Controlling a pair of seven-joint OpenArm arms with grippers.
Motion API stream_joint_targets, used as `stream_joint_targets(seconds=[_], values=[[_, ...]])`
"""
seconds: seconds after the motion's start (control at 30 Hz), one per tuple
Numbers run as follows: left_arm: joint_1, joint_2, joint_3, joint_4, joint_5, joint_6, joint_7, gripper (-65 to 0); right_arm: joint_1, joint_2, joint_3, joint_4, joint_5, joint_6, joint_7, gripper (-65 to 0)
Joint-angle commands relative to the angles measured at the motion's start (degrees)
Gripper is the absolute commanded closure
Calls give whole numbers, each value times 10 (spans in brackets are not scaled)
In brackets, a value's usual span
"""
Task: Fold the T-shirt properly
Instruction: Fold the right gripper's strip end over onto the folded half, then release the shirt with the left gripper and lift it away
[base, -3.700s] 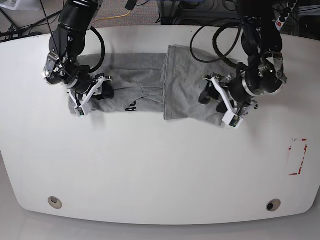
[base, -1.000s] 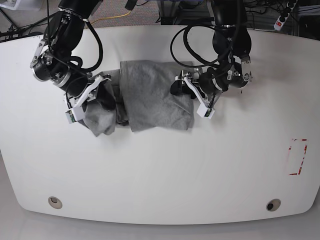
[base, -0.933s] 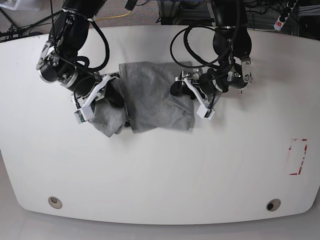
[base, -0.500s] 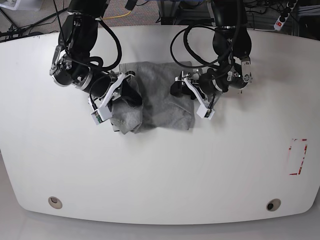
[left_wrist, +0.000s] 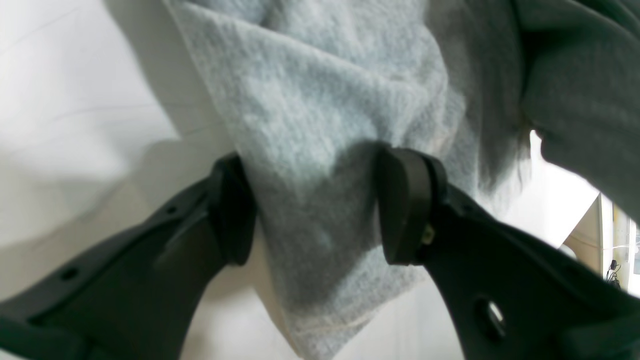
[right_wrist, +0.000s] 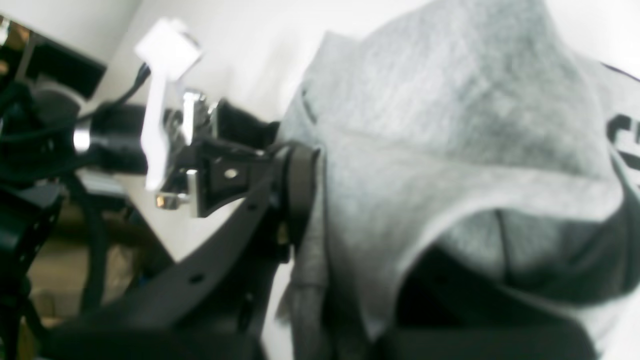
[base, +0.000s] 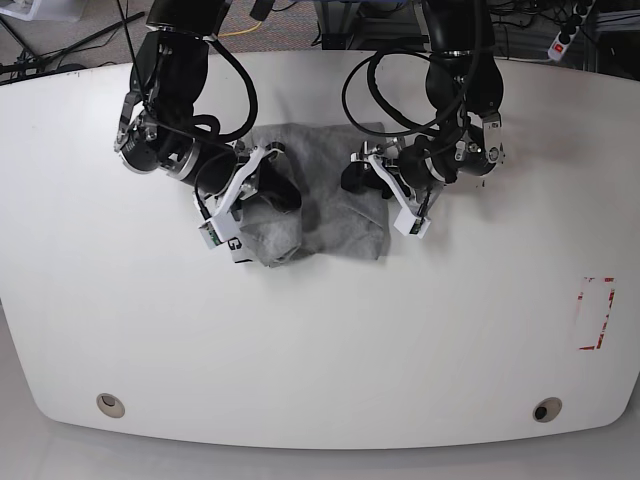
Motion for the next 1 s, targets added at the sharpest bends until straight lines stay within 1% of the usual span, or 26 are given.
stream_joint_targets(seconds=[0.0,0.1,0.23,0.27,0.3,0.37,0.43,0.53,0.63,0.7,0.77,0.83,0.9,0.97], values=[[2,0,1,-1,23,4,23,-351,9,-5,-25,11,21,3,31,0],[2,0,1,-1,23,4,23,-351,8,-5,-49,11,12,0,43,0],[2,0,1,-1,23,4,23,-351,8,-7,-63,11,-39,0,65,0],[2,0,1,-1,23,4,23,-351,8,-7,-69,11,-52,0,71,-27],[2,0,1,-1,23,4,23,-351,9,-5,-74,10,-66,0,76,-76],[2,0,1,-1,23,3,23,-351,9,-4,-81,10,-83,0,80,-151],[1,0,1,-1,23,3,23,-351,9,-2,-91,10,-108,0,81,-271],[0,0,1,-1,23,2,23,-351,15,0,-110,13,-141,0,81,-393],[0,0,-1,1,22,1,23,-351,17,9,-155,14,-160,0,81,-474],[0,0,-1,2,22,1,23,-351,18,9,-172,16,-163,0,82,-484],[1,0,-3,16,20,-2,23,-351,23,10,-173,27,-160,3,82,-476],[3,0,-16,45,9,-20,23,-351,22,10,-172,39,-160,4,82,-472],[4,-8,-50,78,-16,-57,23,-351,23,17,-172,46,-160,4,82,-474],[4,-14,-70,91,-36,-76,25,-351,24,19,-172,46,-160,4,83,-474]])
